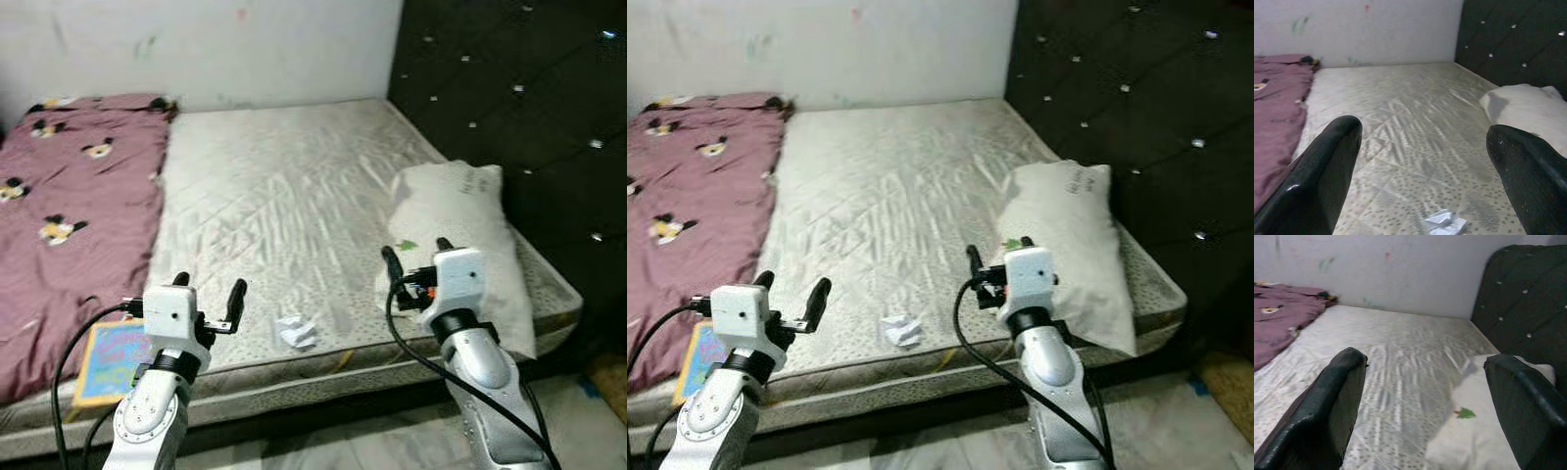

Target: Clean up the room

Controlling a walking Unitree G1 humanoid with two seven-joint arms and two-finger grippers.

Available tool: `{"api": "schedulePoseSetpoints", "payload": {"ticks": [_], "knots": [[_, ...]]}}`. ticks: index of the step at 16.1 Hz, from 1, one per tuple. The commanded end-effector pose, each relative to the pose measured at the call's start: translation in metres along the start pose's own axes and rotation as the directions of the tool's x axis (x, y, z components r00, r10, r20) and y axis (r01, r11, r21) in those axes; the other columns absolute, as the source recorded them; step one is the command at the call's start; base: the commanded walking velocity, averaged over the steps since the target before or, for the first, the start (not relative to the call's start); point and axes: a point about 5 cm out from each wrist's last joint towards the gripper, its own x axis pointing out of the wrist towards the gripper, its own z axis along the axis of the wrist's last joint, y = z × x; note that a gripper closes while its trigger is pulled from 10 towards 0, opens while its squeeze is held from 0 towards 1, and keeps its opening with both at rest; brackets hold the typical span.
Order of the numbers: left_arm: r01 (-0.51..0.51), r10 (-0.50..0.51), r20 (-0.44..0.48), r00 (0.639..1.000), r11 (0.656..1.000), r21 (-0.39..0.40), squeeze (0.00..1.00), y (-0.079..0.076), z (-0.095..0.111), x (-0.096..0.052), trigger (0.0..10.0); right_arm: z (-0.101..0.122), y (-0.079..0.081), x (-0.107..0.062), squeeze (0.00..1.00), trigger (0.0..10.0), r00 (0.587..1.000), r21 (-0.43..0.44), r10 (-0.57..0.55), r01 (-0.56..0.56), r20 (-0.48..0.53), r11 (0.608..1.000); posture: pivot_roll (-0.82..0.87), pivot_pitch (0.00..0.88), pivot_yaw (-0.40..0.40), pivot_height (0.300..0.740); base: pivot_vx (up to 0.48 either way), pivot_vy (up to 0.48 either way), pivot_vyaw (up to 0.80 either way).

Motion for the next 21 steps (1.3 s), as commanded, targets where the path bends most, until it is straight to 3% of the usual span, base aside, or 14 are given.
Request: {"api": "schedulePoseSetpoints", "payload": {"ticks": [1,3,11,17,21], "knots": [[0.005,-0.005,-0.006,1.0,1.0,0.005,0.0,0.0002,-0.0007,-0.0002,10.0,0.0008,-0.0019,0.0011,0.0,10.0,1.0,-0.007,-0.009,0.009,0.001,1.0,0.01,0.042,-0.027,0.74,0.251,0.0,0.8],[0.007,-0.007,-0.006,1.0,1.0,0.006,0.0,0.0001,-0.0007,-0.0002,10.0,0.0006,-0.0015,0.0009,0.0,10.0,1.0,-0.003,-0.008,0.008,0.001,1.0,0.01,0.042,-0.027,0.74,0.262,0.0,0.8],[0.015,-0.015,-0.01,1.0,1.0,0.007,0.0,-0.0008,-0.0016,0.0011,10.0,0.0001,0.0004,0.0006,0.0,10.0,1.0,0.006,0.007,-0.007,0.0,1.0,0.0,0.044,-0.026,0.74,0.274,0.0,0.0],[-0.023,0.023,-0.013,1.0,0.999,0.026,0.0,0.0029,-0.0026,0.0019,10.0,-0.0037,0.0017,-0.0017,0.0,10.0,1.0,0.002,0.021,-0.021,-0.011,1.0,0.01,0.046,-0.026,0.74,0.0,0.0,0.0],[-0.027,0.028,-0.015,0.999,0.999,0.028,0.0,0.0025,-0.0032,0.0022,10.0,-0.0041,0.0045,-0.0011,0.0,10.0,0.999,-0.014,0.039,-0.039,-0.009,0.999,0.01,0.042,-0.03,0.74,0.0,0.0,0.8]]}}
